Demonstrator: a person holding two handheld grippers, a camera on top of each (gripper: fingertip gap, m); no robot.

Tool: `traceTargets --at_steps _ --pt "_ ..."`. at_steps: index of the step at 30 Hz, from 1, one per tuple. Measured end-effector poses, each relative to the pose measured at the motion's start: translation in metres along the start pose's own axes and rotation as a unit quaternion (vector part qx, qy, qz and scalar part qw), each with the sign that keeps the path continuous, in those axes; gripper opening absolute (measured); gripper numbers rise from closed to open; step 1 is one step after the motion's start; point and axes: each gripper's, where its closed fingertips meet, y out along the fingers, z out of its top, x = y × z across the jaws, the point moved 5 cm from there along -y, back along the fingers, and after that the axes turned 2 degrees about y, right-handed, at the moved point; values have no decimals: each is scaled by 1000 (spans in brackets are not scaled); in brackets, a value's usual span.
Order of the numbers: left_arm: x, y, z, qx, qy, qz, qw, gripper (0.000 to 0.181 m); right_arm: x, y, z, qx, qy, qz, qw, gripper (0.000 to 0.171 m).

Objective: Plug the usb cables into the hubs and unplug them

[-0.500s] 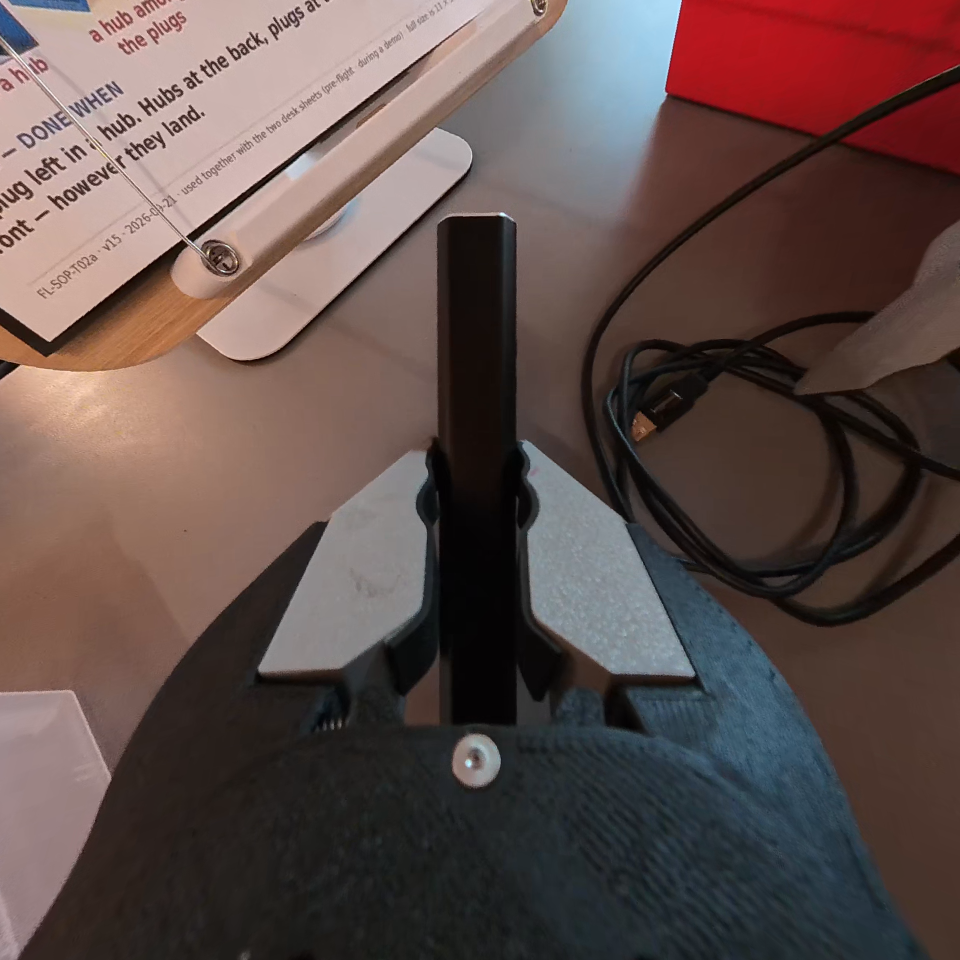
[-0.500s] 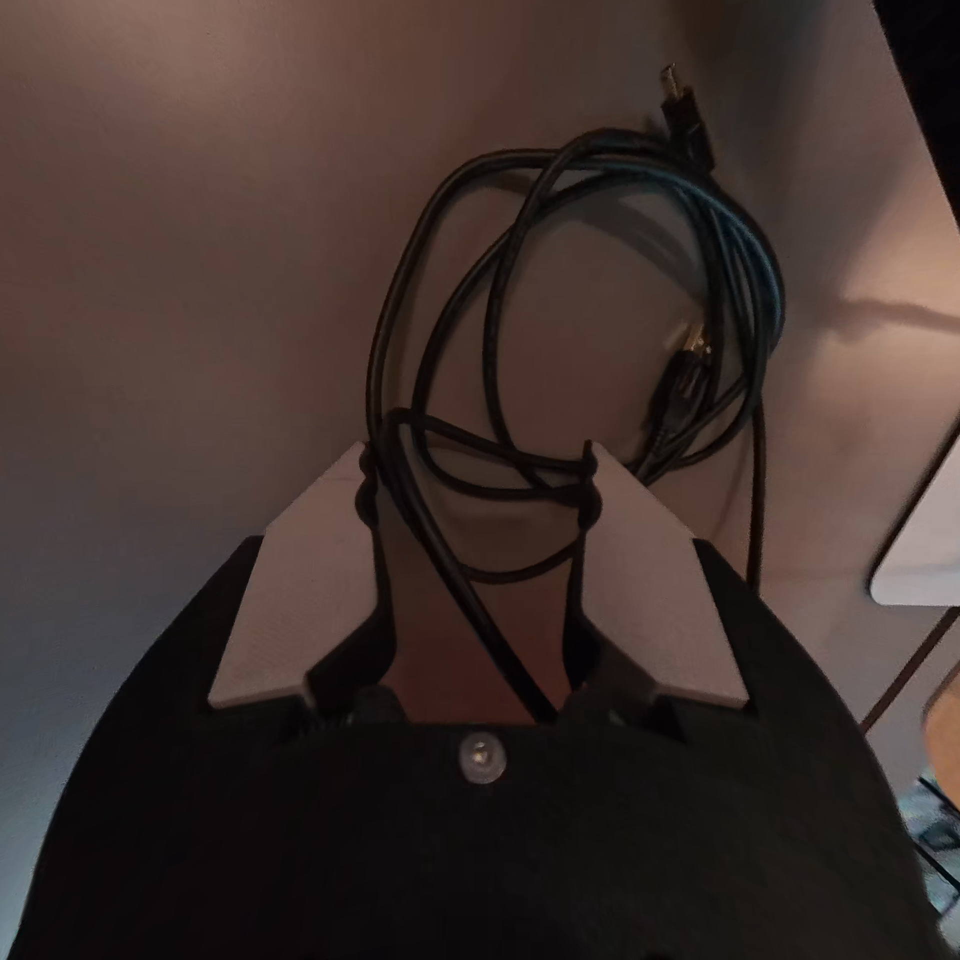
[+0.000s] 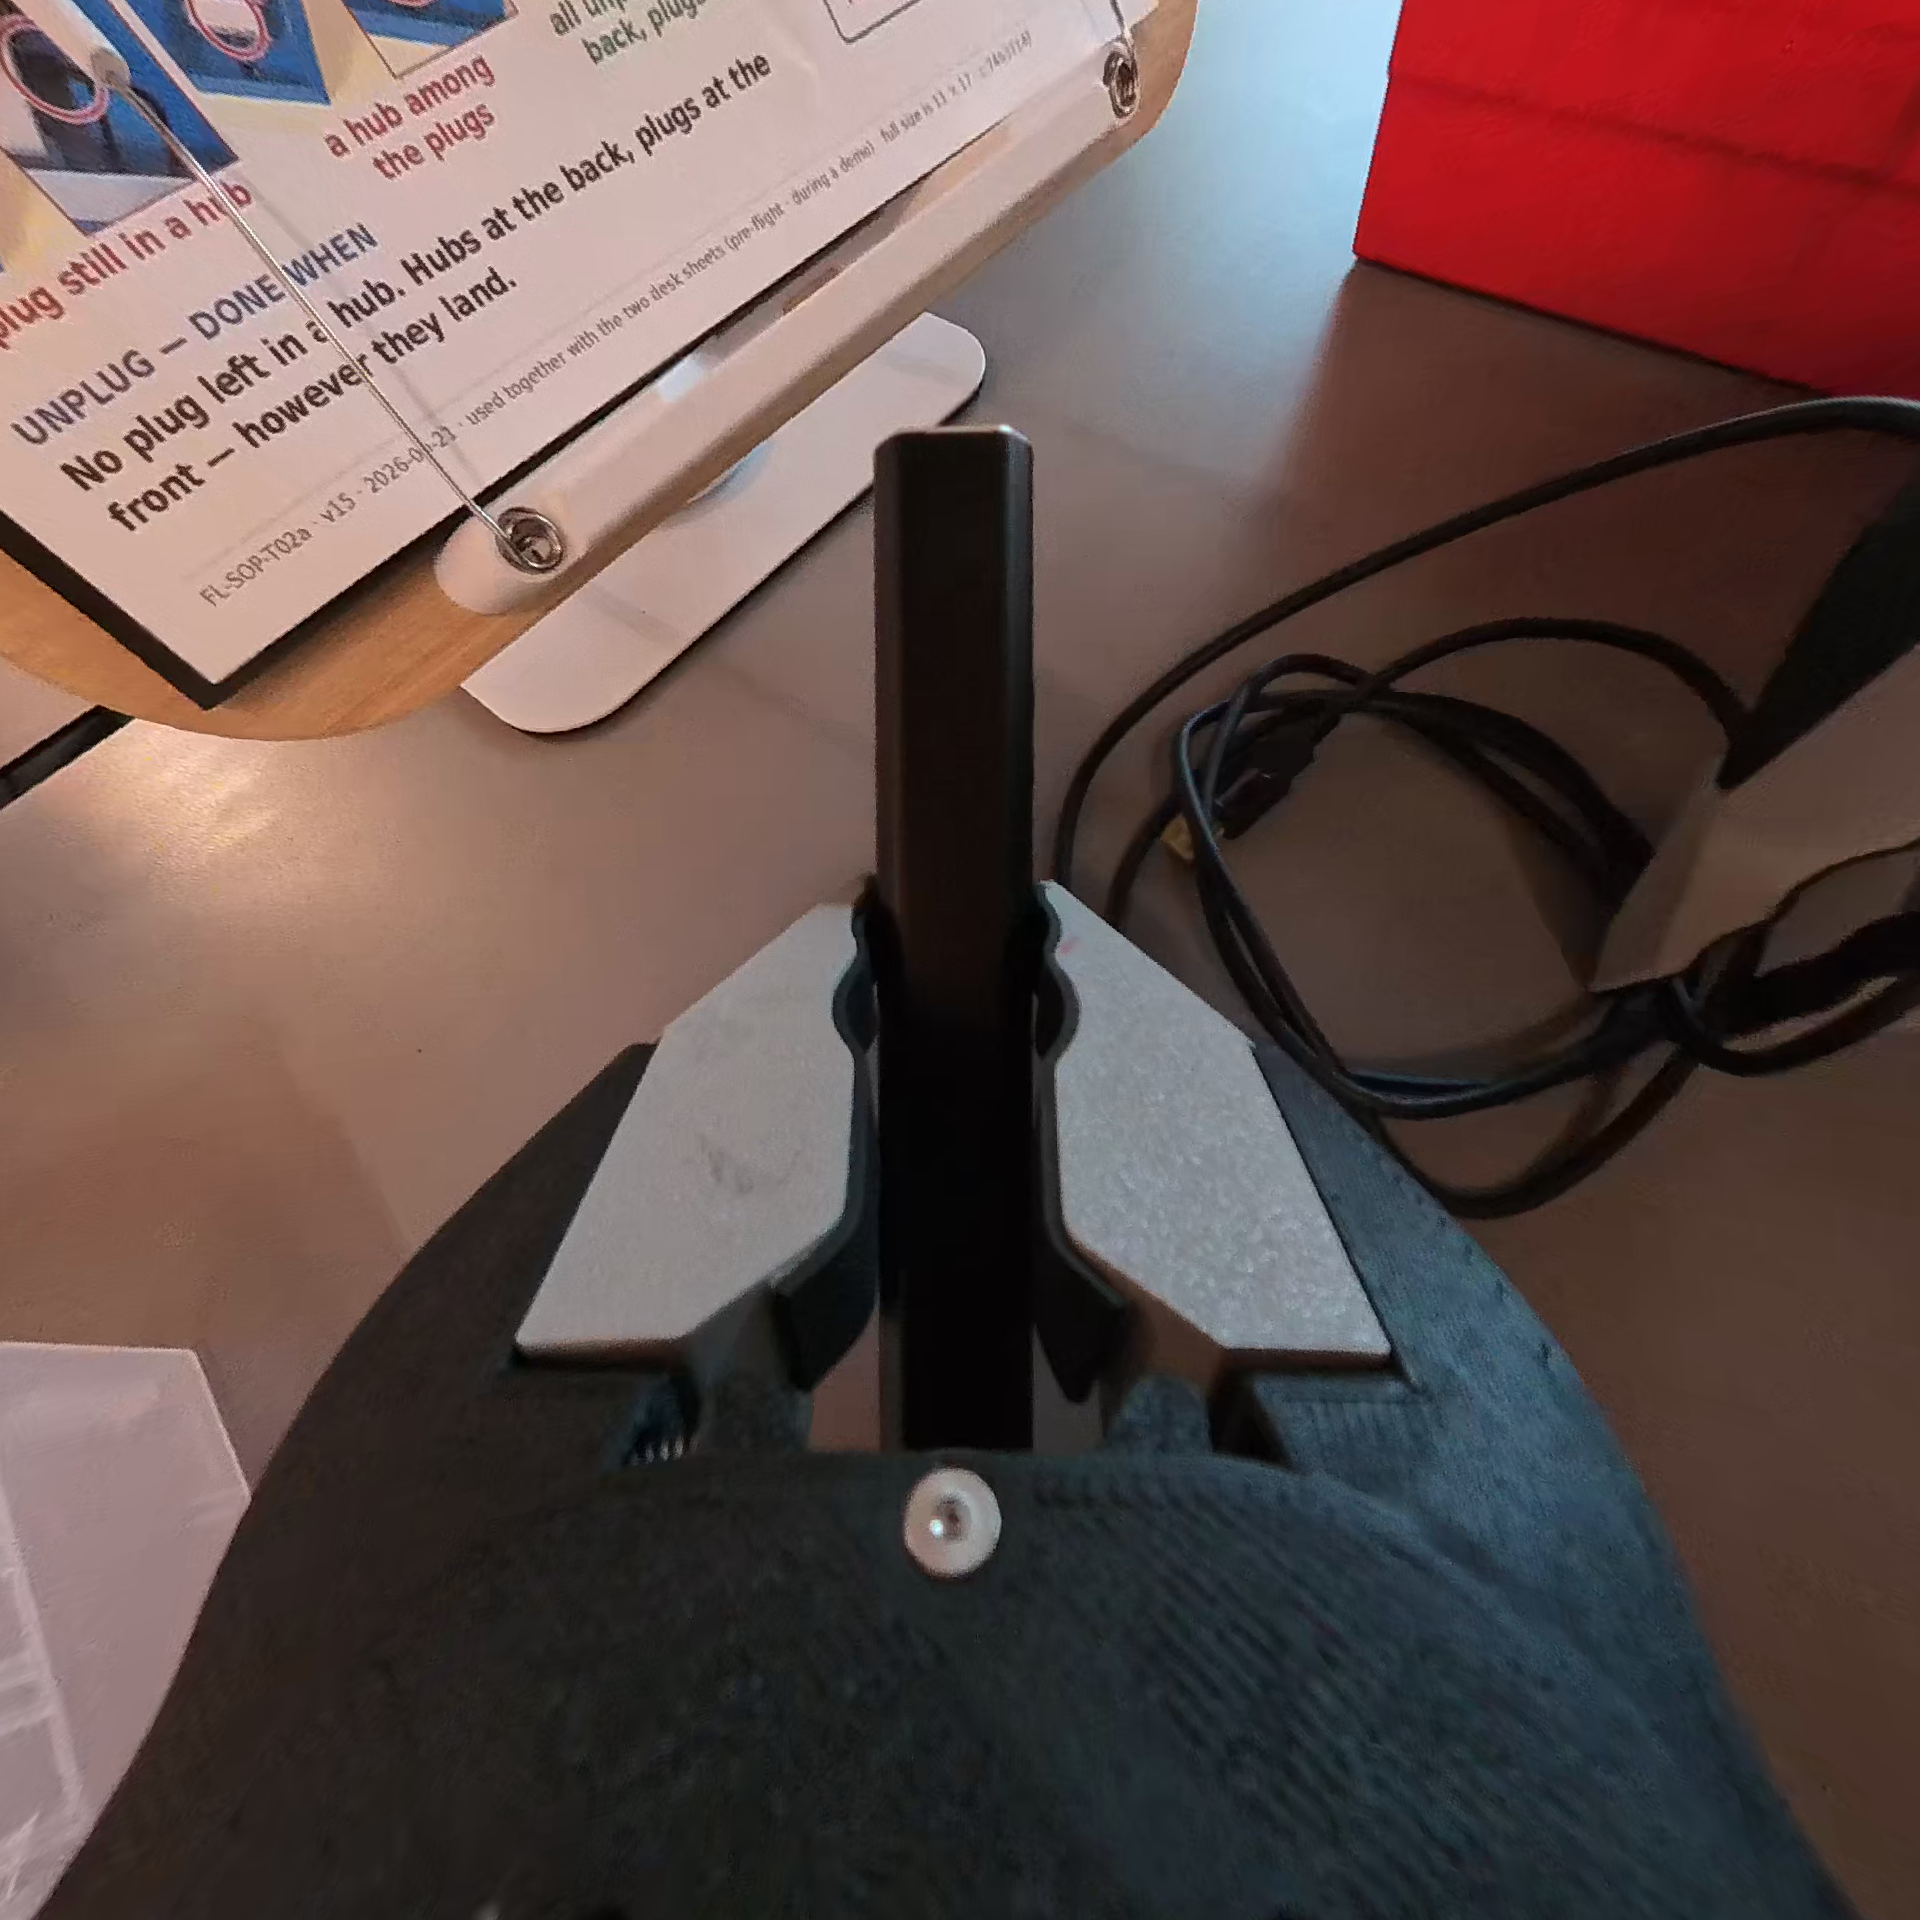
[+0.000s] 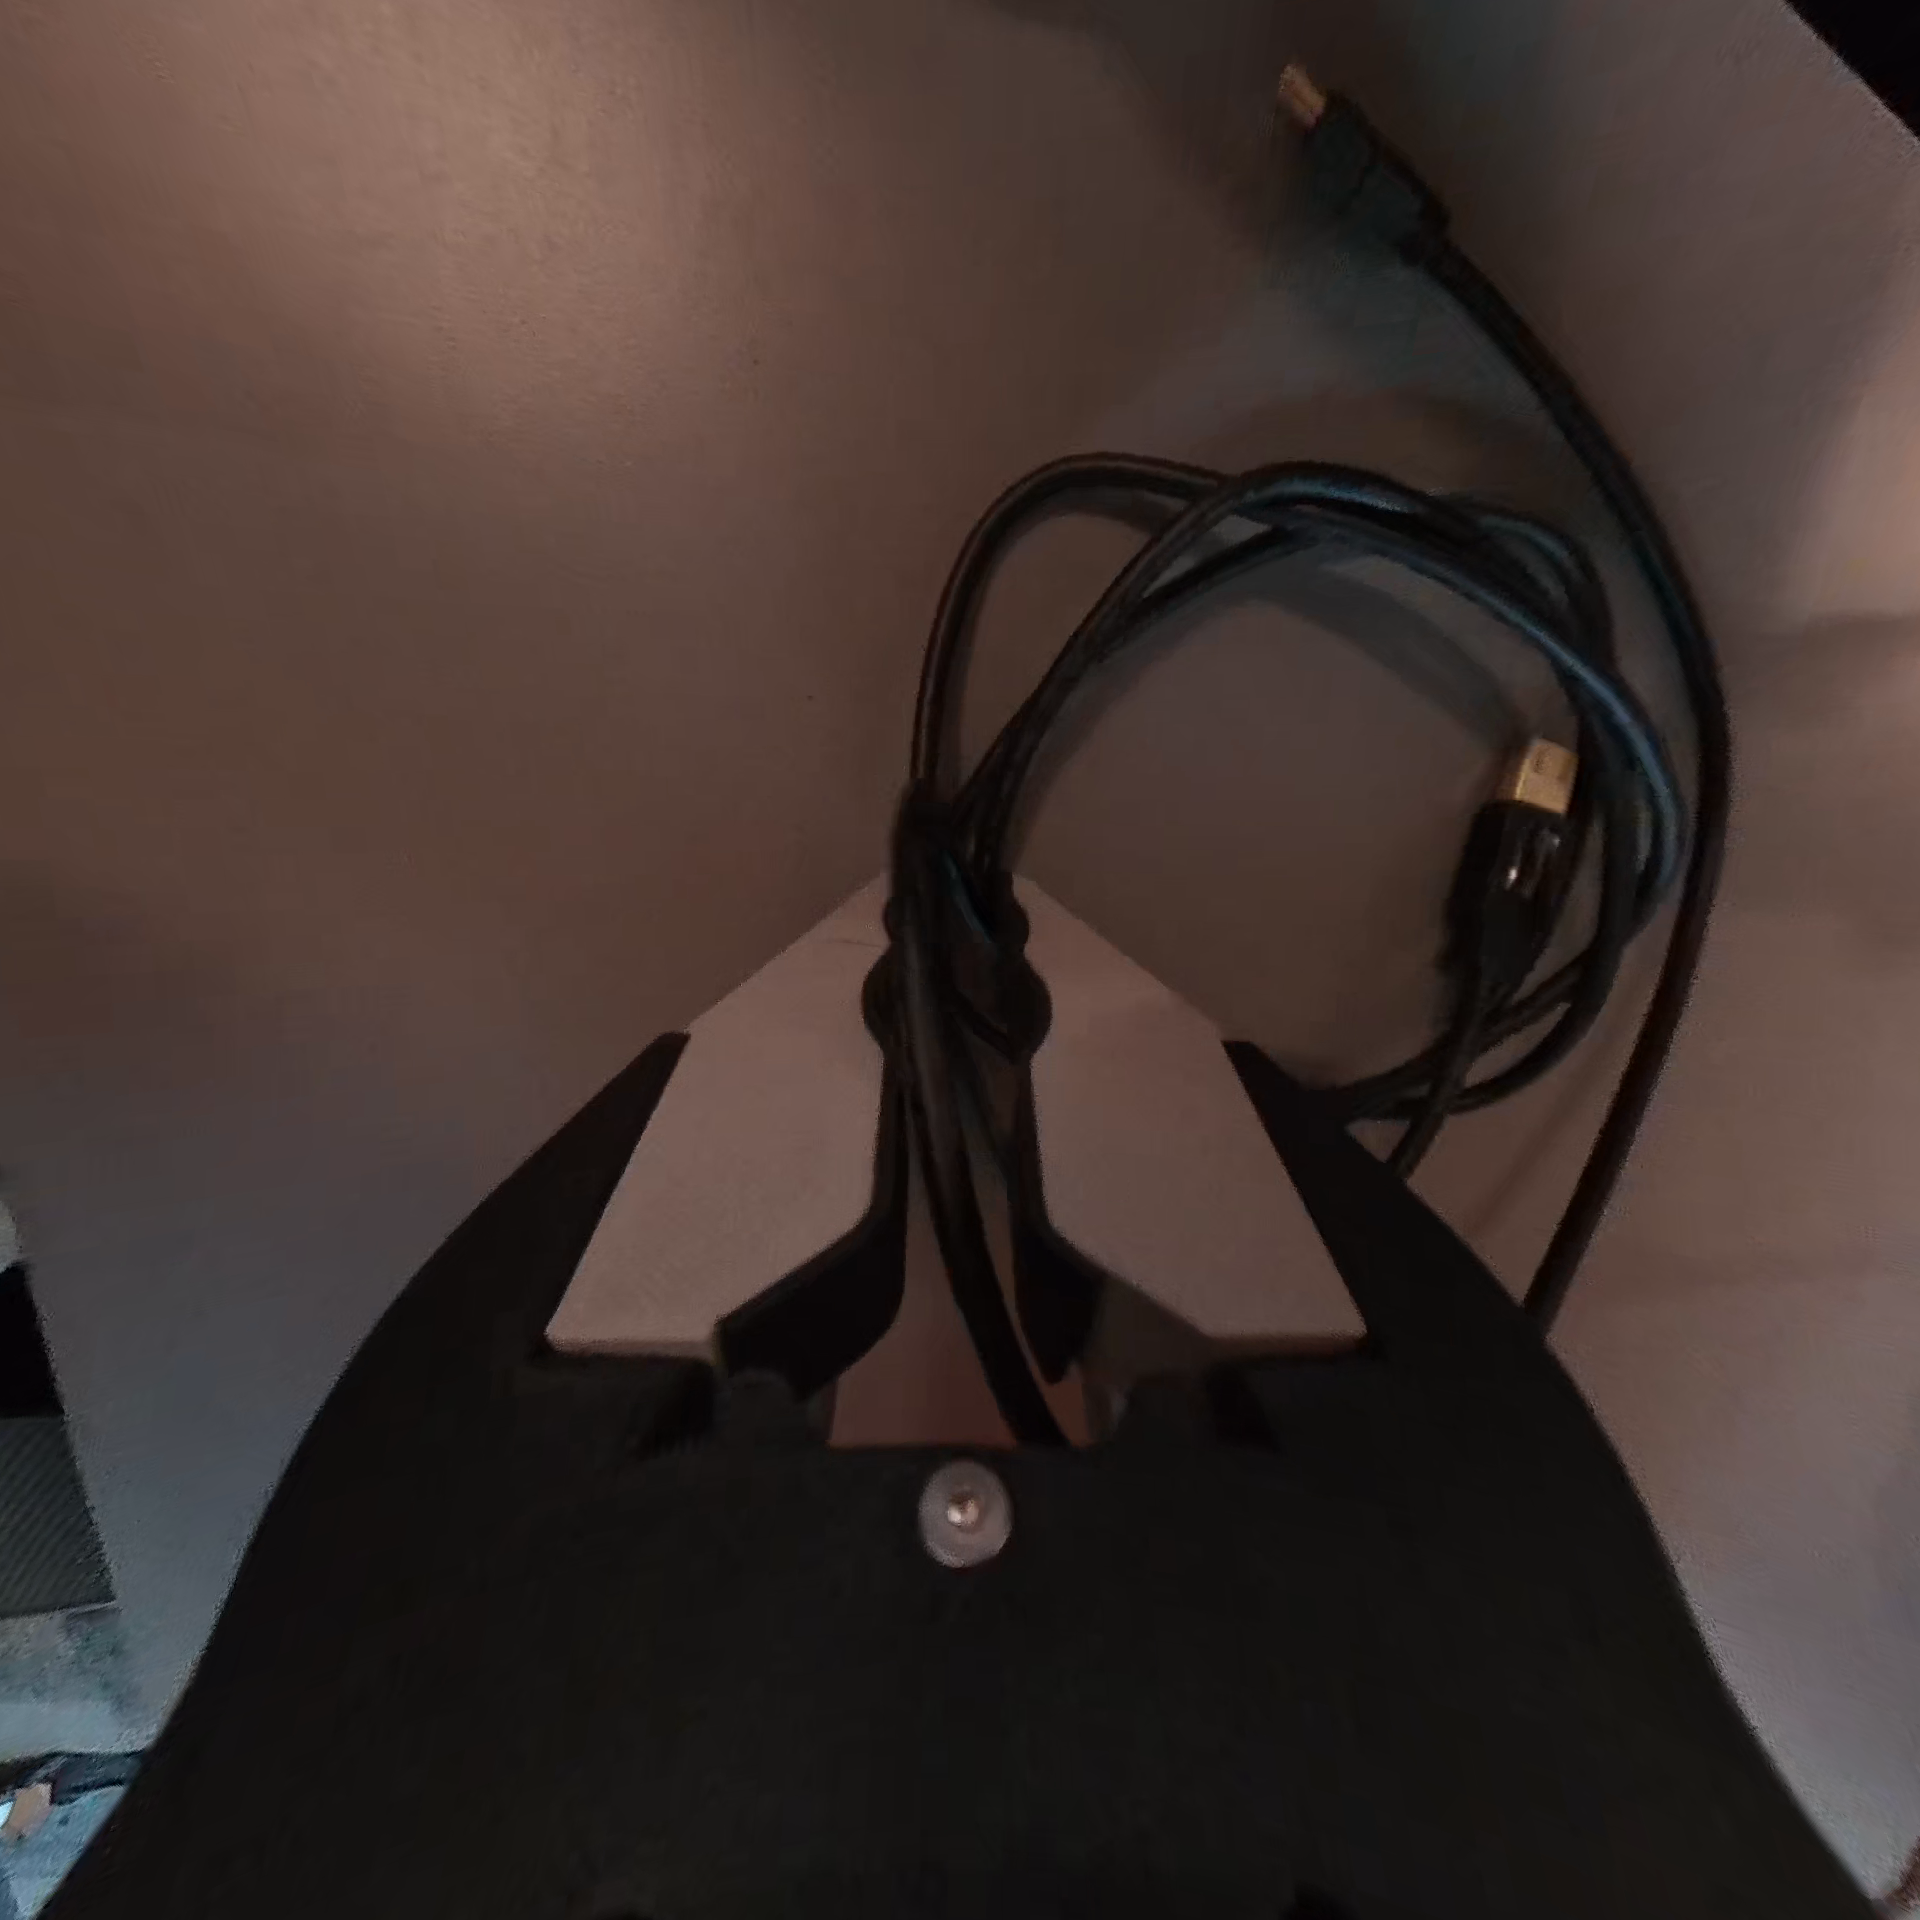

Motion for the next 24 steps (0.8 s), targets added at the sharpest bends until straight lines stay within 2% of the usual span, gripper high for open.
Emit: traceTargets --at_steps 4,7,12,15,18,21,24 --pt "-3 -3 1 8 -6 10 1000 25 0 -17 -6 -1 -10 -72 997 5" --pt "-12 -11 4 32 -21 30 999 25 2 -60 -14 42 53 -96 993 5" --pt "-18 -22 10 71 -48 31 996 25 0 -168 -48 84 119 -199 969 5" --pt "-15 -21 11 66 -38 32 997 25 -13 -244 -67 112 149 -259 948 4" --pt "-12 -17 9 56 -32 30 997 25 -29 -303 -93 113 181 -313 925 4" --pt "-8 -14 10 53 -24 23 998 25 -38 -335 -124 97 214 -347 908 4" --pt "-1 -12 12 51 -7 18 999 25 -40 -336 -151 91 247 -342 902 4"
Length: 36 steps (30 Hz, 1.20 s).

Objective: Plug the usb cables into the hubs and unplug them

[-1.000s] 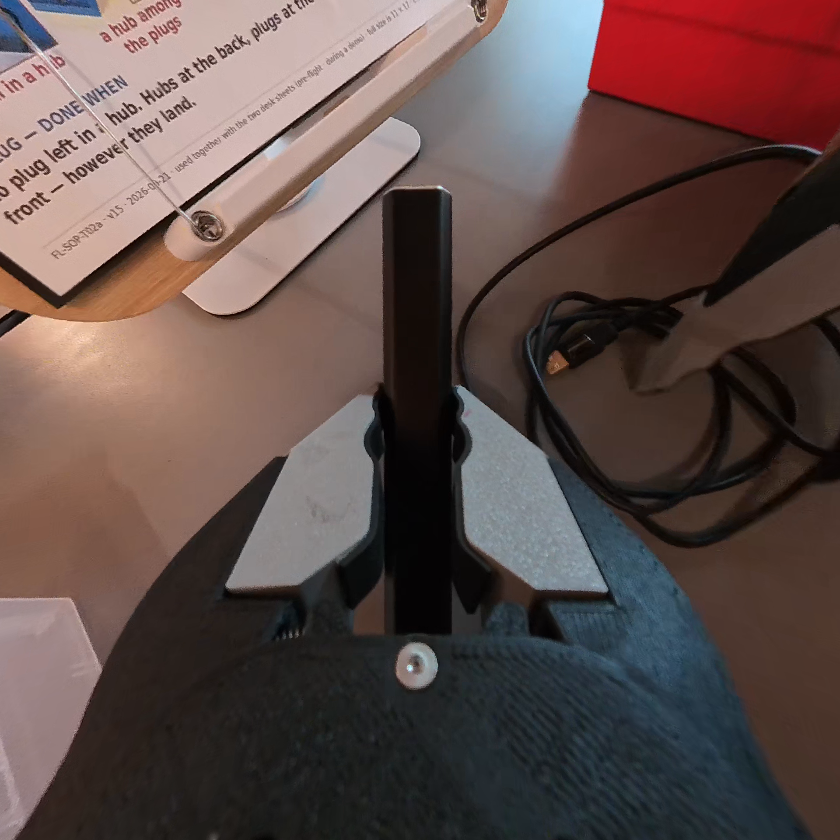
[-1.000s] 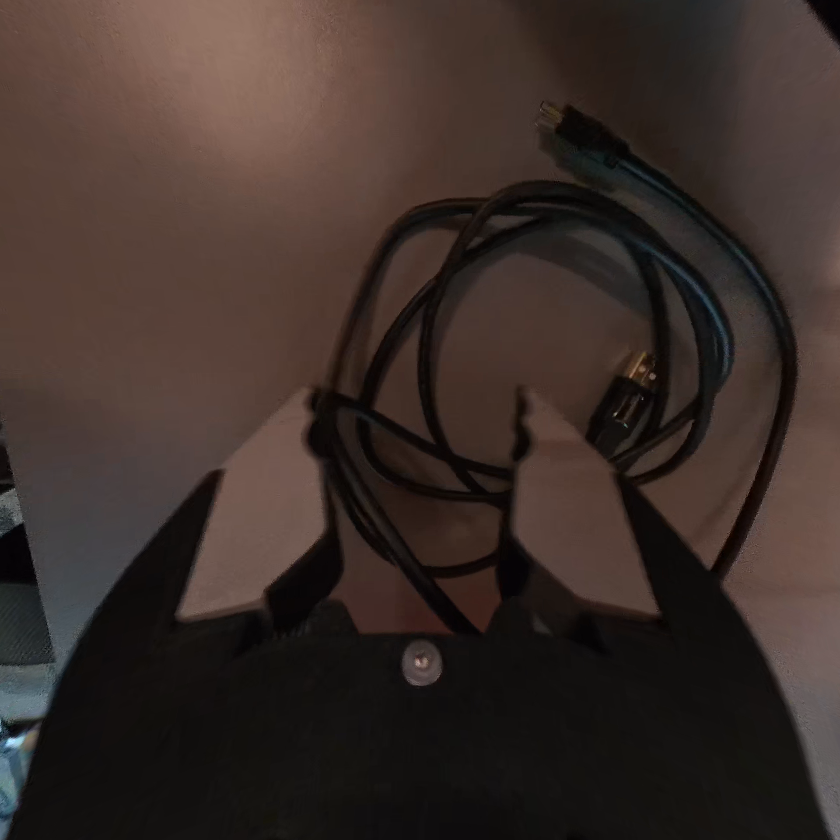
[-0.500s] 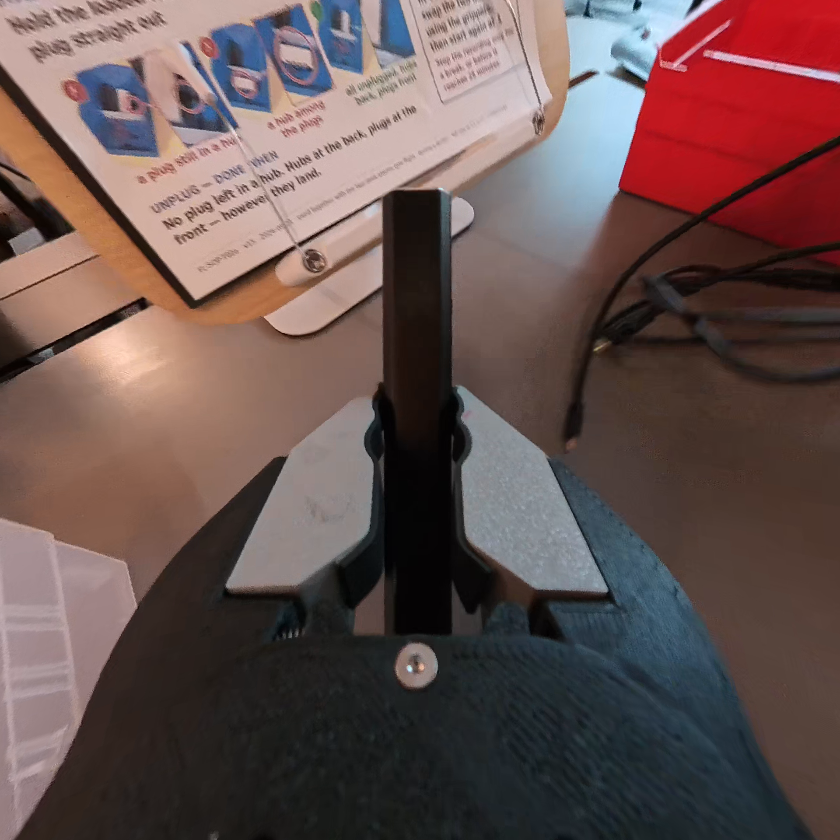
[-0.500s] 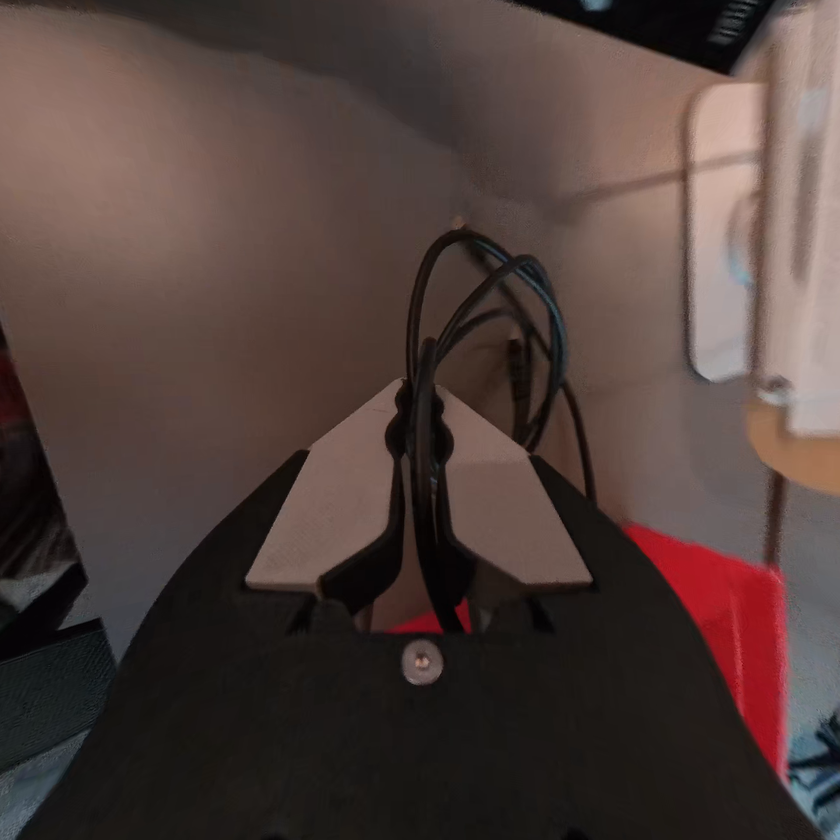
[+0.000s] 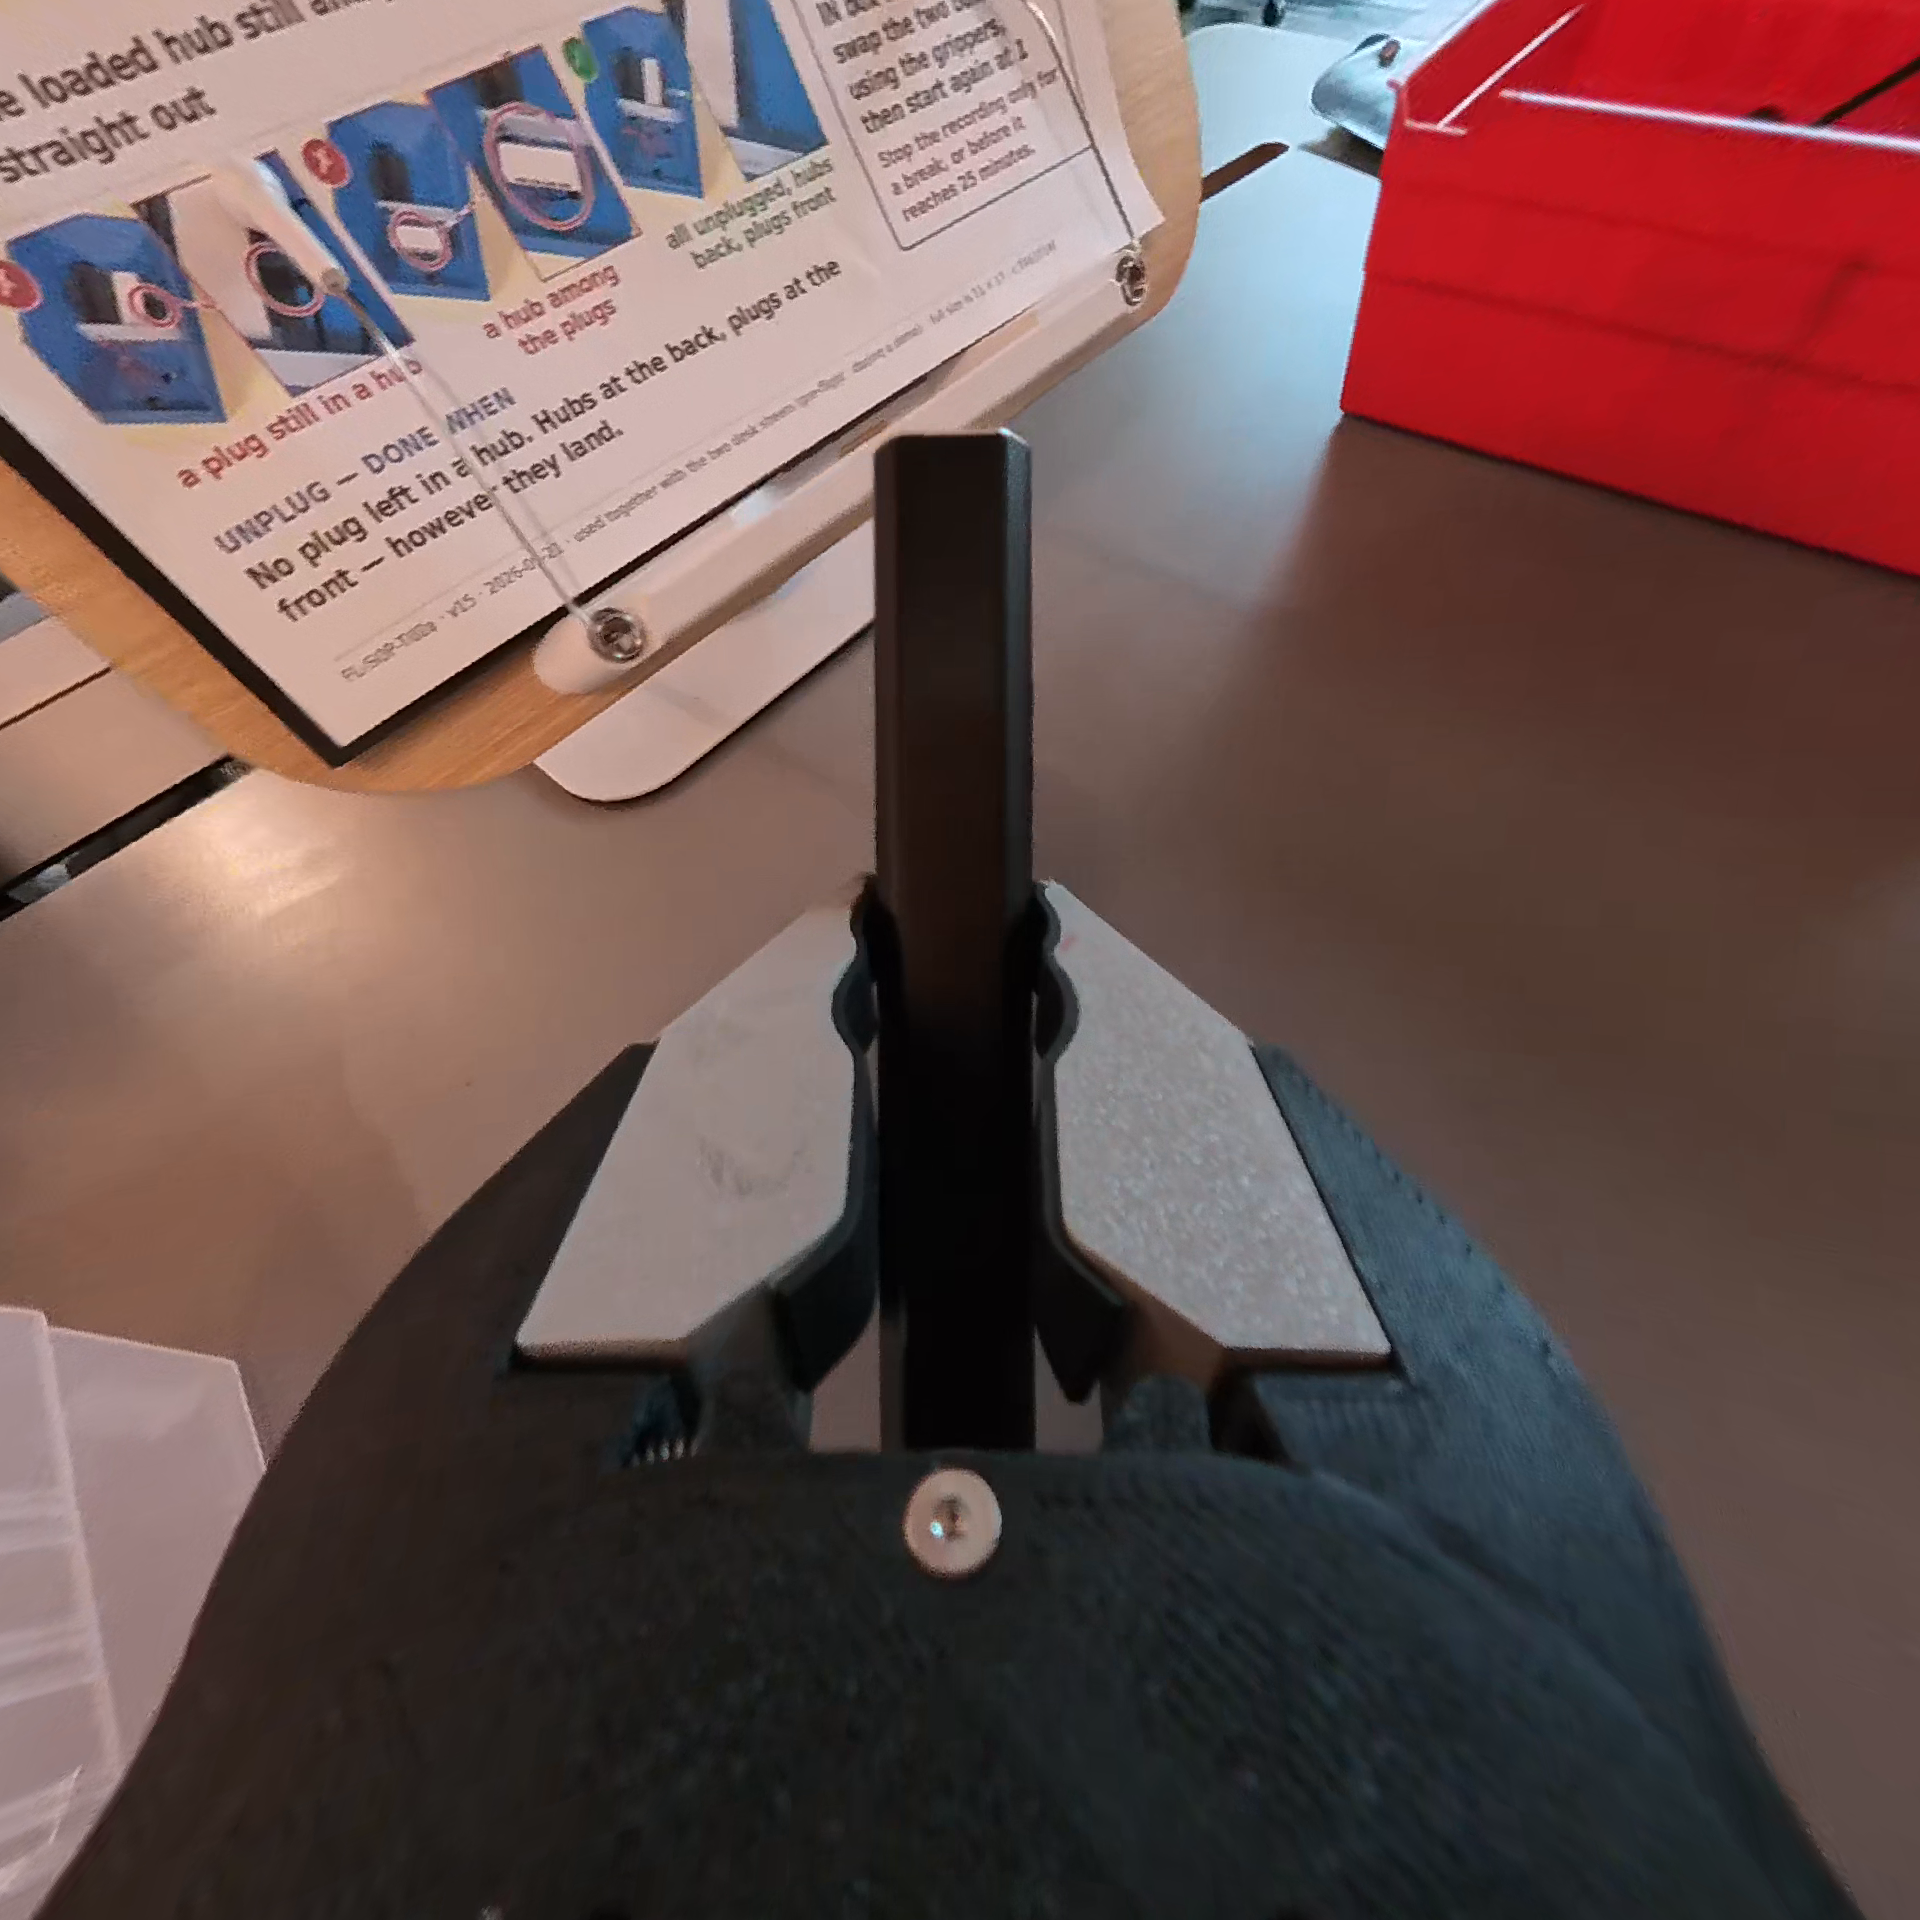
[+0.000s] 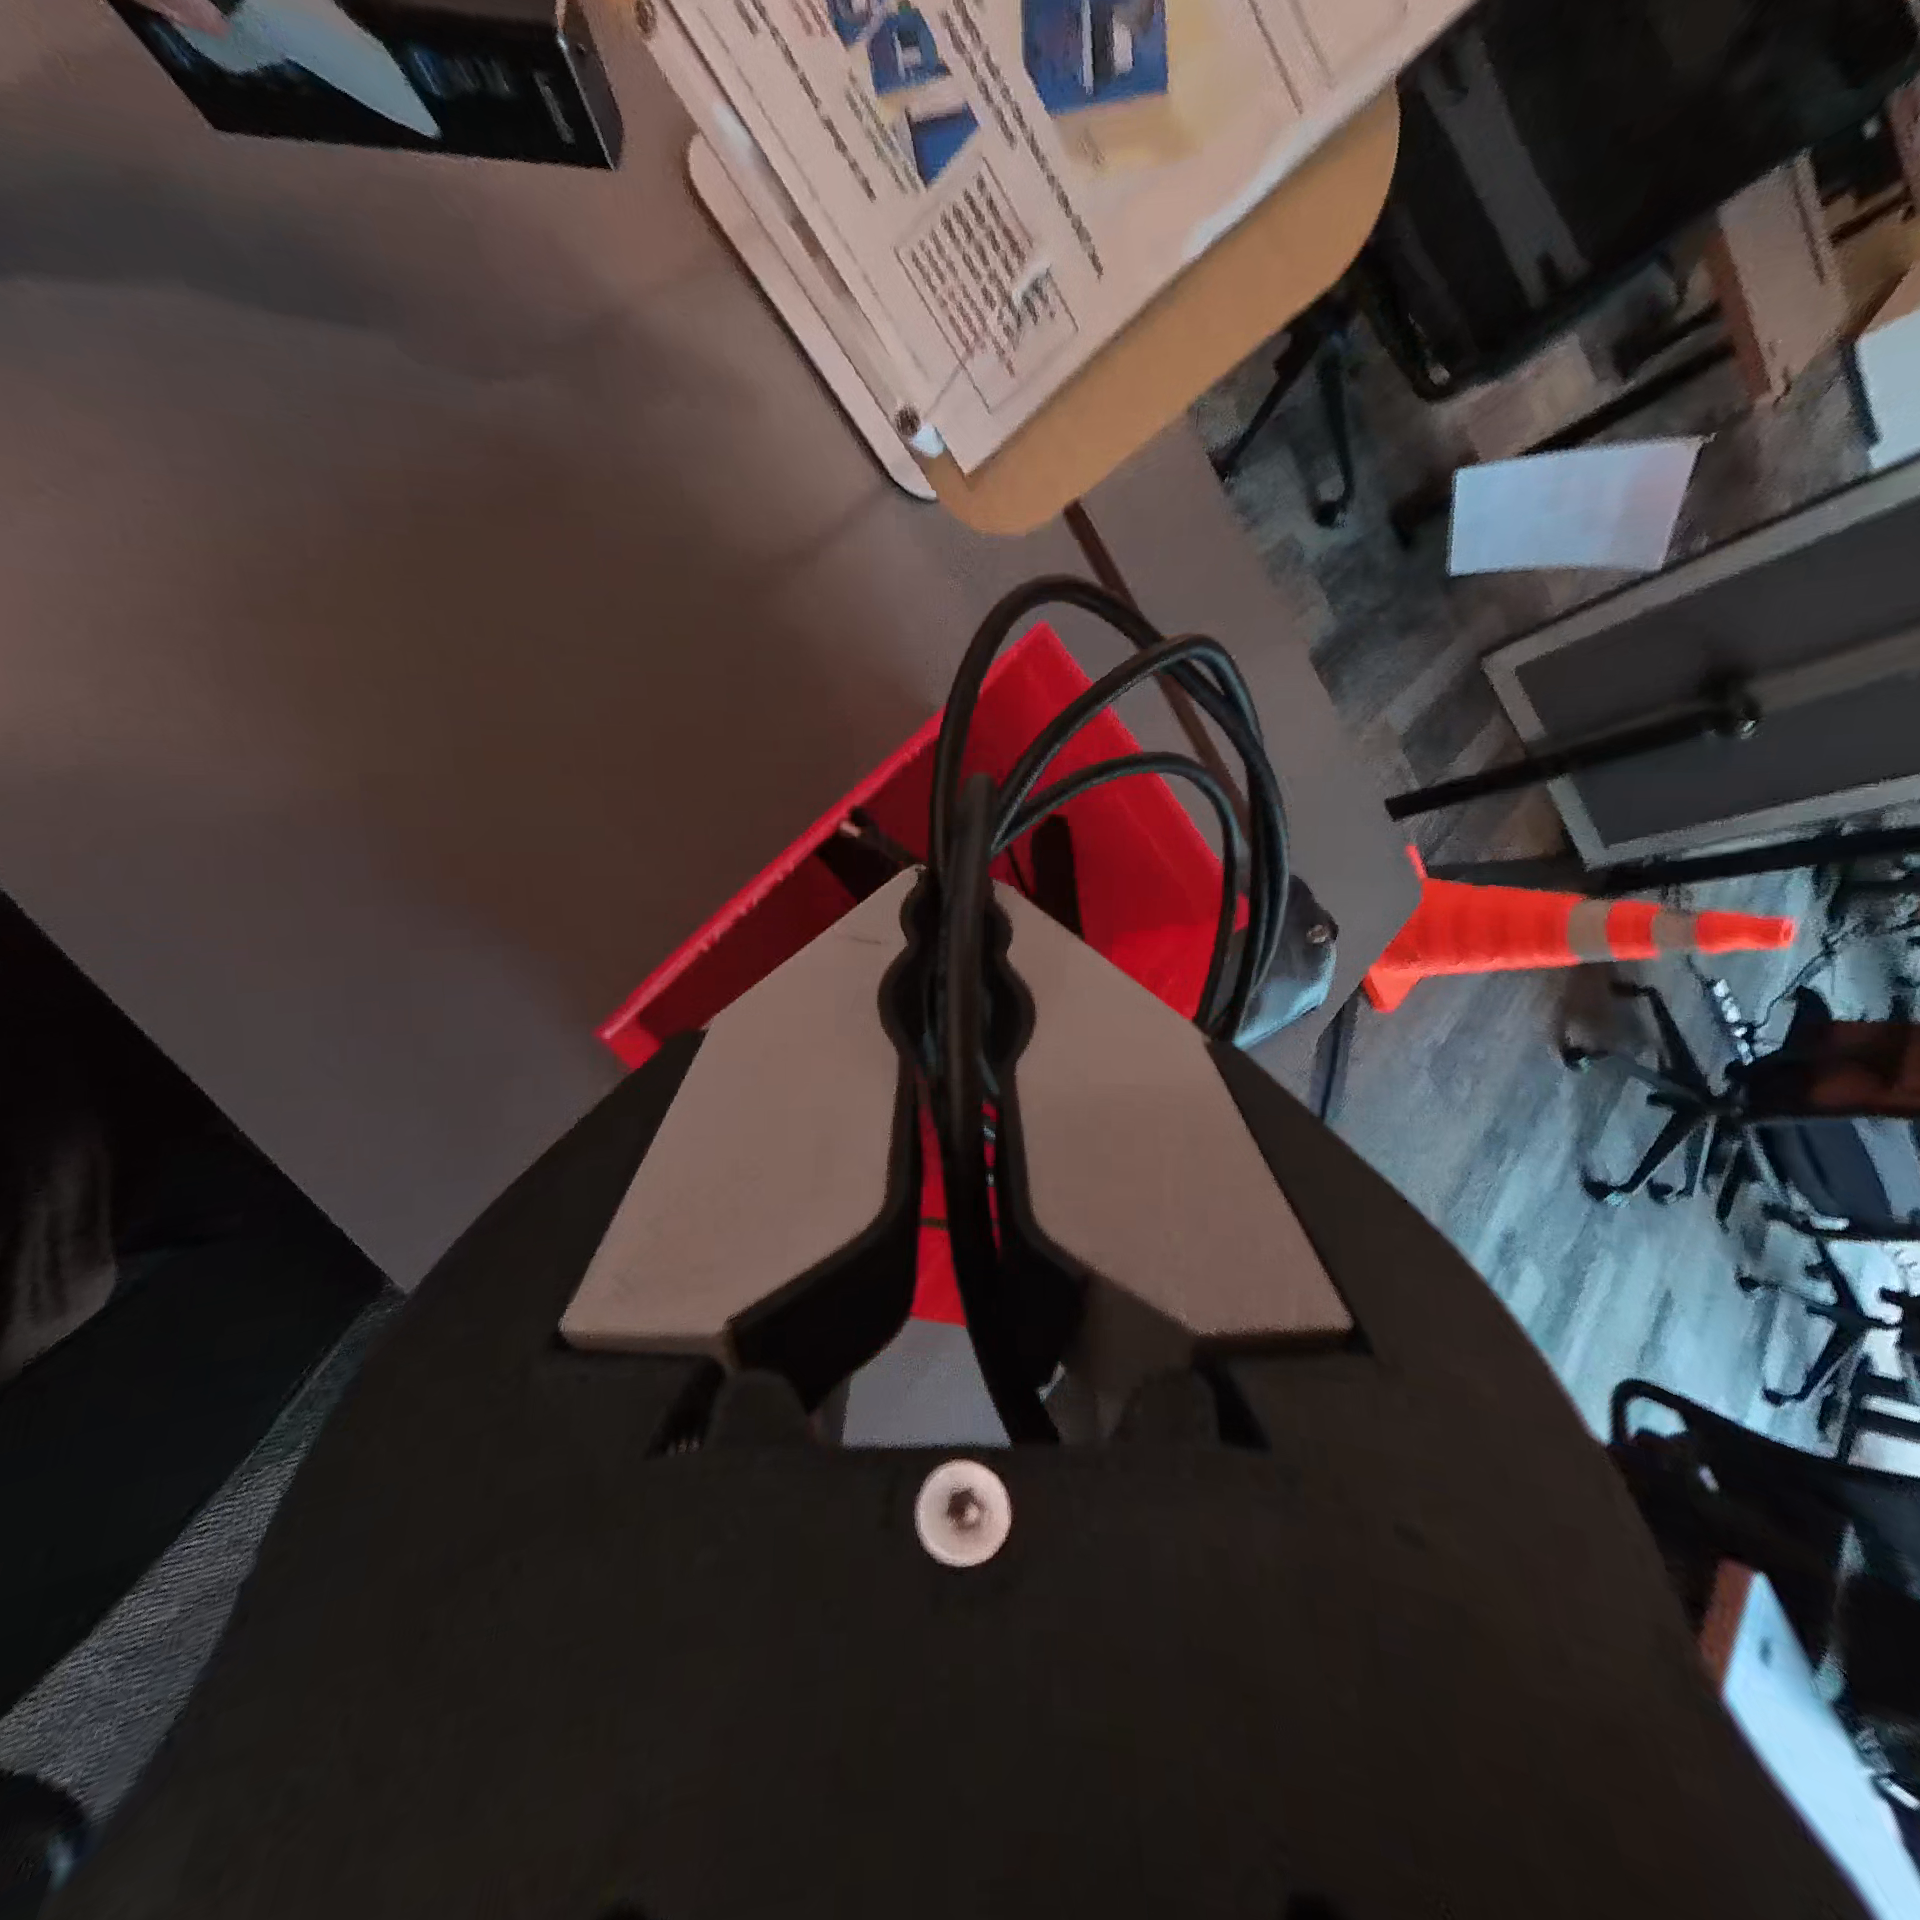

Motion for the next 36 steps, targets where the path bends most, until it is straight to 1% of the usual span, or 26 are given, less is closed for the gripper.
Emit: traceTargets --at_steps 3,7,11,13,14,16,18,19,21,23,24,25,28,31,35,36 --pt "6 1 1 -4 17 0 1000 25 5 21 -29 -24 22 13 999 4" --pt "6 2 0 -8 19 0 1000 25 9 69 -76 -89 51 40 994 5" --pt "6 1 -1 -6 13 -5 1000 25 -16 137 -126 -182 45 123 974 5" --pt "7 2 -1 -7 15 -10 1000 25 -40 167 -142 -225 51 182 956 6" --pt "9 3 -1 -9 17 -12 1000 25 -49 179 -145 -238 53 195 950 8" --pt "14 6 -2 -14 25 -20 999 25 -61 192 -141 -249 43 213 944 12" --pt "22 10 -1 -14 26 -41 999 25 -64 192 -133 -253 27 213 943 15" --pt "28 13 -1 -13 27 -55 998 25 -61 189 -125 -240 29 212 947 24" --pt "37 16 1 -11 33 -75 997 25 -53 175 -102 -189 49 211 958 36" --pt "44 18 2 -12 44 -93 995 25 -43 155 -79 -130 59 204 969 42" --pt "48 18 3 -9 48 -102 994 25 -41 143 -68 -99 64 214 970 55" --pt "51 18 4 -5 50 -111 992 25 -39 133 -59 -71 69 220 970 60" --pt "61 17 7 11 54 -148 987 25 -34 108 -40 -5 77 215 974 65" --pt "72 15 11 29 52 -193 979 25 -41 96 -21 54 81 204 974 67" --pt "88 10 17 67 43 -274 958 25 -80 99 7 91 41 226 969 71" --pt "92 8 18 77 39 -297 951 25 -93 101 16 105 26 236 966 66"
